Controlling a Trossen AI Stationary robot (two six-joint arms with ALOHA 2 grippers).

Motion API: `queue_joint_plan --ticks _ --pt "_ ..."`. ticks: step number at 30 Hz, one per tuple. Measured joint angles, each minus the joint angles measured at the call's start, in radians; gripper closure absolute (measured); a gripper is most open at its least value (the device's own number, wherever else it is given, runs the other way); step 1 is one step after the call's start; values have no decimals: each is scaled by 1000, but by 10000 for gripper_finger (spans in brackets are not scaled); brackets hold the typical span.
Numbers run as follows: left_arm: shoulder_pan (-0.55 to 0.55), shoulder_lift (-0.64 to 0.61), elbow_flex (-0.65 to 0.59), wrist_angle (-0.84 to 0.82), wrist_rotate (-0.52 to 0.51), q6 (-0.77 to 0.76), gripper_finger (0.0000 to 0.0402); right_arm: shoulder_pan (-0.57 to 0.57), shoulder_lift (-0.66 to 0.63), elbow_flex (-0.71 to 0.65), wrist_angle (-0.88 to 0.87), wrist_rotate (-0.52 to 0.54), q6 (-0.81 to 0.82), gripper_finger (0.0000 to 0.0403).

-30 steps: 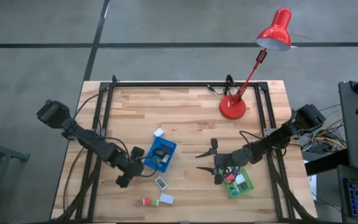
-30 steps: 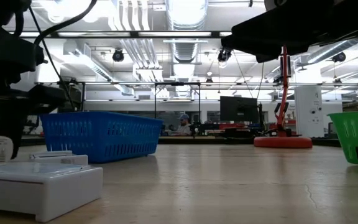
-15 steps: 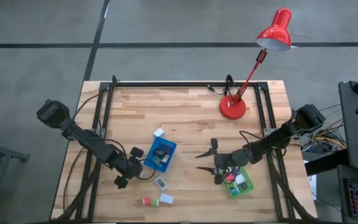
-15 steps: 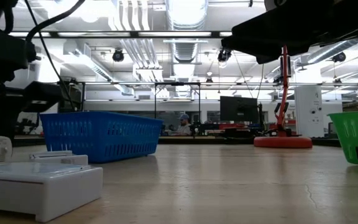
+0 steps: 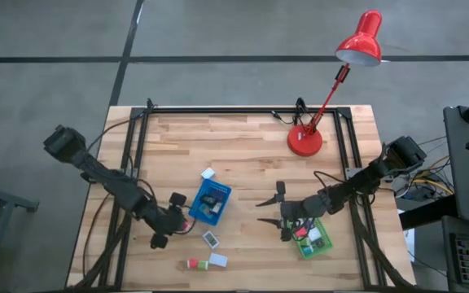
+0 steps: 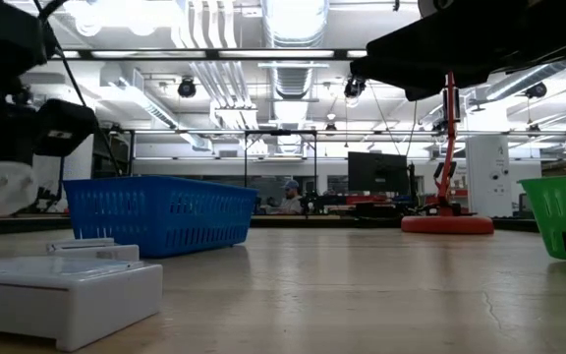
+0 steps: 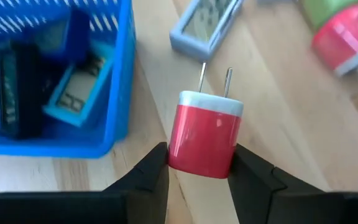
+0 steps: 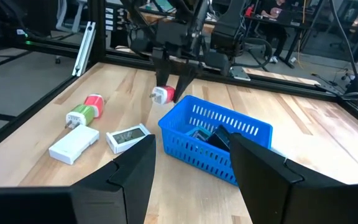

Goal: Pick & Place Office items
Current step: Put the top pink white charger adapter into the green bin

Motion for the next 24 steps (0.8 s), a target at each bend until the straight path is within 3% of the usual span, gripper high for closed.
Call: queue_joint_plan --ticks 18,24 --pt "-6 -179 -150 462 -171 200 274 0 0 0 1 0 -1 202" --pt "-2 -187 -196 652 -179 289 274 0 0 0 5 0 -1 202"
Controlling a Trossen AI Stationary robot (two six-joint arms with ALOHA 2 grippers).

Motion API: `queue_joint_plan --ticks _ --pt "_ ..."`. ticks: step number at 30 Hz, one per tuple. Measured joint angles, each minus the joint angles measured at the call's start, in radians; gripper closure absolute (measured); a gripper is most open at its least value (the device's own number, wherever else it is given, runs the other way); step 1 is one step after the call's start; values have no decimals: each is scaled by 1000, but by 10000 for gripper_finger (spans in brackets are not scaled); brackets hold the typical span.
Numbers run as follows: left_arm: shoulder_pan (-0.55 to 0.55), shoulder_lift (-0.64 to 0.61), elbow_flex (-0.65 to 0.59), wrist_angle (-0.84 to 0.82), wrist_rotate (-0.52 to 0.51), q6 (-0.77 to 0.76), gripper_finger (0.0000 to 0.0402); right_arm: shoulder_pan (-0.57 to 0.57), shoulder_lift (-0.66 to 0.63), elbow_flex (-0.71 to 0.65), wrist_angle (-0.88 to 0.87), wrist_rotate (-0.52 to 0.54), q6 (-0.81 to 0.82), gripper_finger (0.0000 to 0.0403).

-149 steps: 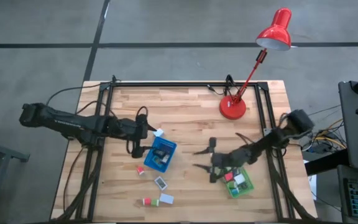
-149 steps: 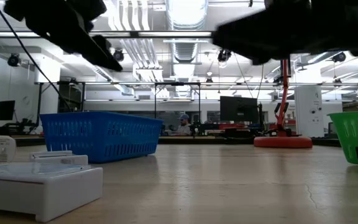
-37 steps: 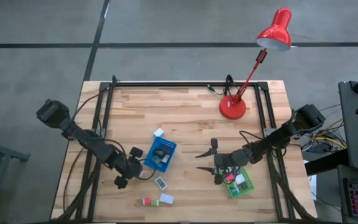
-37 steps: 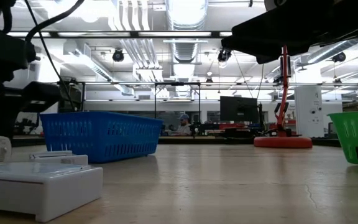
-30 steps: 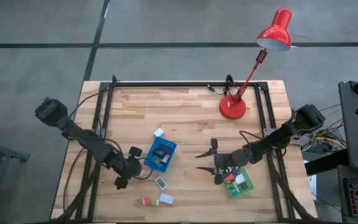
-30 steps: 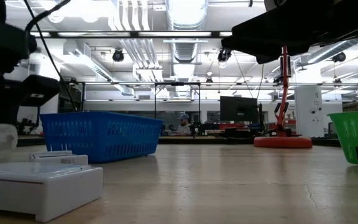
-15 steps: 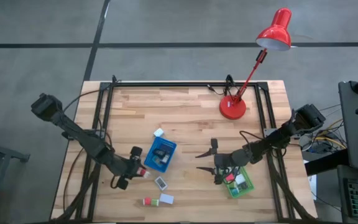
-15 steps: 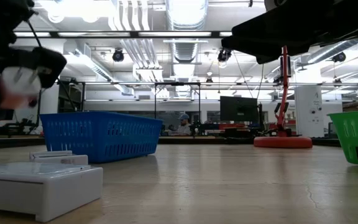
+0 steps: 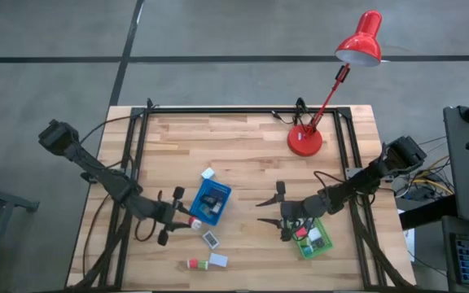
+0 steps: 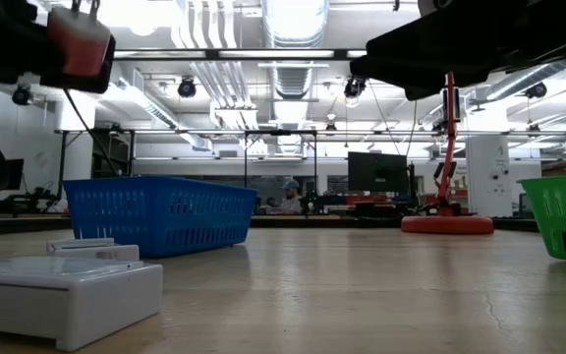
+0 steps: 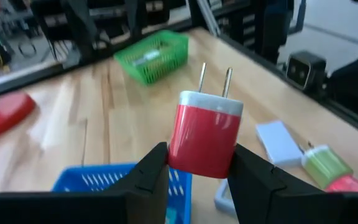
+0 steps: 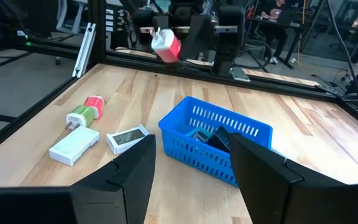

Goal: Pick & Place Office items
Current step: Put the top pink white charger adapter into the green bin

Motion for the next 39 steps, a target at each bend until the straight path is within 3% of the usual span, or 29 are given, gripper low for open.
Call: queue_joint_plan --ticks 9,13,22,39 --pt "33 0 -1 171 24 150 274 0 0 2 3 0 -2 202" --pt "70 0 -11 235 93 154 274 0 0 2 3 0 -2 202" --pt "150 15 -47 399 141 179 274 0 1 2 23 0 -13 202" --pt "405 161 -7 627 358 176 274 -71 161 17 409 30 -213 202"
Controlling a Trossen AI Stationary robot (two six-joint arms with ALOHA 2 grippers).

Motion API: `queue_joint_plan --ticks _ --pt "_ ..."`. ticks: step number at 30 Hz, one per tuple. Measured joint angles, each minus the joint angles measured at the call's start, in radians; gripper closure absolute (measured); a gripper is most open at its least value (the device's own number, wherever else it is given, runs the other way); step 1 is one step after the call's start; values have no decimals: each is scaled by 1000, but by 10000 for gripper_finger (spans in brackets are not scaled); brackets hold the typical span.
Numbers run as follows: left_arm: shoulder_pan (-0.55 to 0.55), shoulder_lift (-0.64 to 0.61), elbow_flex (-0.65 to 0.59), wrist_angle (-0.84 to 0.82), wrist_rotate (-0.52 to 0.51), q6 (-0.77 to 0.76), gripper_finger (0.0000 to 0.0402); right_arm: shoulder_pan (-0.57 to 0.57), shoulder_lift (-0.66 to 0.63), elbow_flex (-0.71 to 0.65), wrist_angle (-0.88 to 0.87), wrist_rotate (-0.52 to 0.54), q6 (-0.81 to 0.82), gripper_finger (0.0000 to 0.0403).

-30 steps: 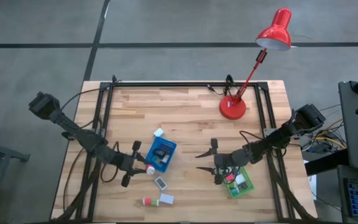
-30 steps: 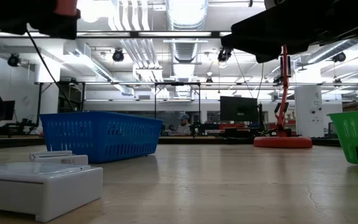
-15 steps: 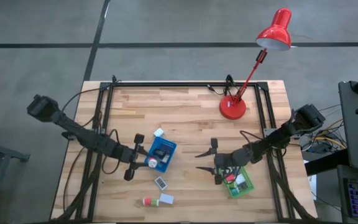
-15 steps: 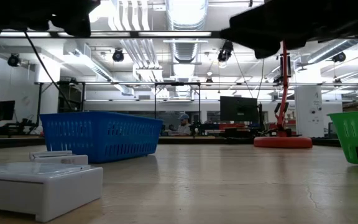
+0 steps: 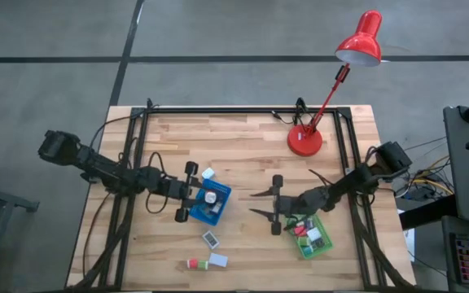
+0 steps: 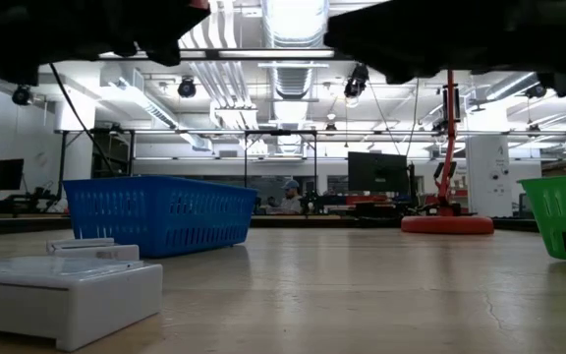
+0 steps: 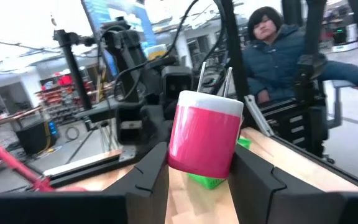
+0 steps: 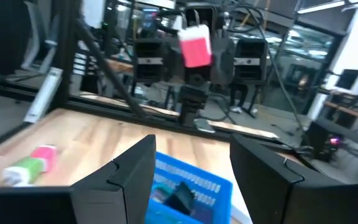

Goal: Pick & Place Office items
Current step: Put the top pink white charger adapter into the green bin

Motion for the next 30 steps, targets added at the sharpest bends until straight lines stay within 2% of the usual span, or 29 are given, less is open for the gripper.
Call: queue_joint_plan --ticks 4,7,12,23,30 --pt "35 40 33 -1 81 0 274 -33 29 30 0 0 -9 202" --pt "51 66 46 -2 81 4 274 -47 28 45 -8 3 -24 202" --pt "73 99 56 -8 100 4 274 -60 17 65 -16 71 -26 202" --pt "96 138 86 -11 103 7 274 -106 13 131 -81 67 -15 201" --pt "125 161 104 -20 108 10 274 -122 13 219 -257 14 29 161"
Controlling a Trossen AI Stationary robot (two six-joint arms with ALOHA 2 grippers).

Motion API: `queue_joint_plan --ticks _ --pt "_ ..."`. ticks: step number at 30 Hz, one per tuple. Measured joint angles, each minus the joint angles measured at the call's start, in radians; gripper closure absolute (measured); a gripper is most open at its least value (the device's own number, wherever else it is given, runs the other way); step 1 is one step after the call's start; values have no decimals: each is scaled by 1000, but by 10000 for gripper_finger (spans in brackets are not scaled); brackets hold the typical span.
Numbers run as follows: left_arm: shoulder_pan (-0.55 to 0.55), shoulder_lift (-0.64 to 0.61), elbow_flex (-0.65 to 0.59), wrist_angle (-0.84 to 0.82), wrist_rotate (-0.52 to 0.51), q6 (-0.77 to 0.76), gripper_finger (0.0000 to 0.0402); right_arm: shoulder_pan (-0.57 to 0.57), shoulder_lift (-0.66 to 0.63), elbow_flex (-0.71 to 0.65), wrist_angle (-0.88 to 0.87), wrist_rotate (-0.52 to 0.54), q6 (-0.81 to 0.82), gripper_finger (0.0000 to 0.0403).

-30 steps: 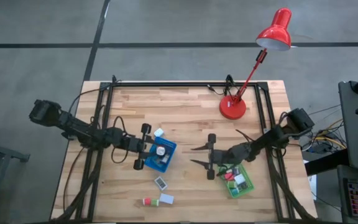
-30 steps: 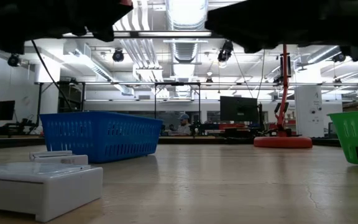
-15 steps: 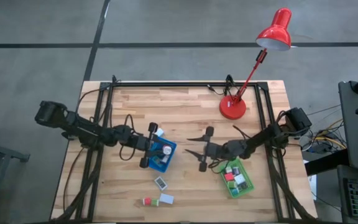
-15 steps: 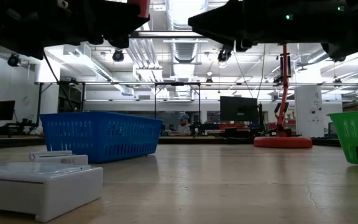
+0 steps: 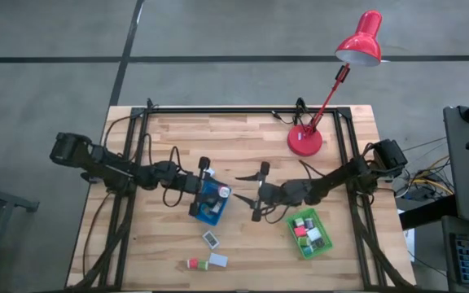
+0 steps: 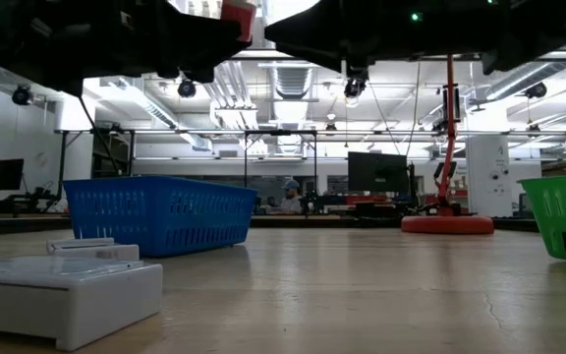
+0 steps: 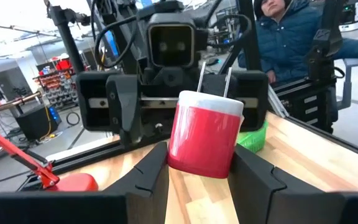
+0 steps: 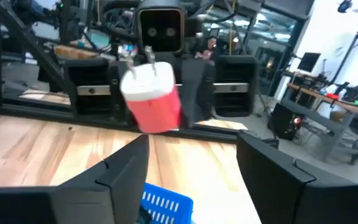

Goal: Pick & Place Office items
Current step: Put the top pink white charger adapter into the green bin

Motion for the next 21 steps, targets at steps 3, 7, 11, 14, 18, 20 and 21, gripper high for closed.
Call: queue_joint_plan --ticks 3,7,11,14,18,20,21 --pt "6 -1 1 -7 4 0 274 0 0 30 -50 -1 -5 136" --pt "8 -2 1 -7 6 -1 274 0 0 42 -51 -2 -26 109" --pt "13 -2 1 -11 6 -3 274 -2 0 43 -53 -30 -22 100" --pt "15 -2 1 -11 6 -3 274 -5 0 43 -53 -44 -21 101" --pt "23 -2 1 -11 6 -3 274 -6 0 56 -52 -59 -22 106" --pt "28 -2 1 -11 7 -3 274 -11 0 65 -52 -80 -22 108" --pt "30 -2 2 -11 7 -3 274 -13 0 70 -53 -86 -23 108"
